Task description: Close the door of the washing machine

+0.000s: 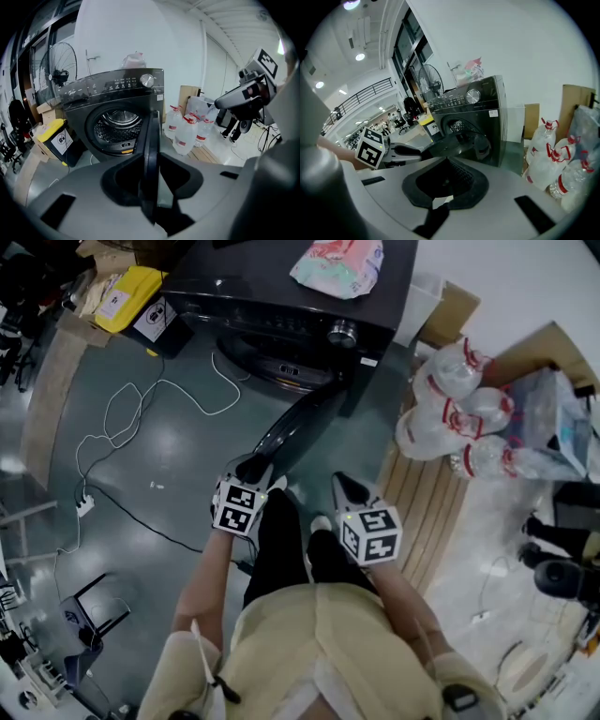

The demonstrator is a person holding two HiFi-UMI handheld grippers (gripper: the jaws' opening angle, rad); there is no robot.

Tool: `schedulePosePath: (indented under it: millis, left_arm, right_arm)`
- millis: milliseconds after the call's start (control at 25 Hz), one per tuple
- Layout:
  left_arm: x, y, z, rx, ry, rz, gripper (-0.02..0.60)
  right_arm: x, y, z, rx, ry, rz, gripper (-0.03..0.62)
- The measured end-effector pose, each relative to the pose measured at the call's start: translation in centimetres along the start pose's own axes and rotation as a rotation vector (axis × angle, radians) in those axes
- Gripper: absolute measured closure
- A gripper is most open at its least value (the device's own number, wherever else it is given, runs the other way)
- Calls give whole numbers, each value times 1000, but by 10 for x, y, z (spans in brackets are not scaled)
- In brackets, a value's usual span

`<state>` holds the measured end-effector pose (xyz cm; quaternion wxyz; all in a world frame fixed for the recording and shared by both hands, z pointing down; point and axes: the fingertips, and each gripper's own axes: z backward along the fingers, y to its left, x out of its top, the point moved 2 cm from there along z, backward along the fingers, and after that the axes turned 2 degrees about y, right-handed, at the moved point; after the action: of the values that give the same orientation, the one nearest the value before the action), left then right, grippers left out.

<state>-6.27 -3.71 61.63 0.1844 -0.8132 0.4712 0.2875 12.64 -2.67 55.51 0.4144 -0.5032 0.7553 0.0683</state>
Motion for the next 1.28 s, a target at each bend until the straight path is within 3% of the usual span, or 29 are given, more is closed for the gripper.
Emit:
schedulePosePath:
  millis: [320, 640, 840, 1280]
  left_arm:
    - [6, 39, -8, -21, 2, -70, 460]
    - [13, 85, -23, -115, 17, -154, 457]
    - [23, 117, -31, -119, 12, -195, 448]
    - [49, 167, -57, -155, 37, -296, 440]
  right_arm:
    - [25, -1, -19, -58, -16, 25, 588]
    - [62, 19, -70, -73, 3, 3, 588]
    - [85, 29, -98, -80, 12, -1, 588]
    - [98, 25, -132, -118, 48, -39, 588]
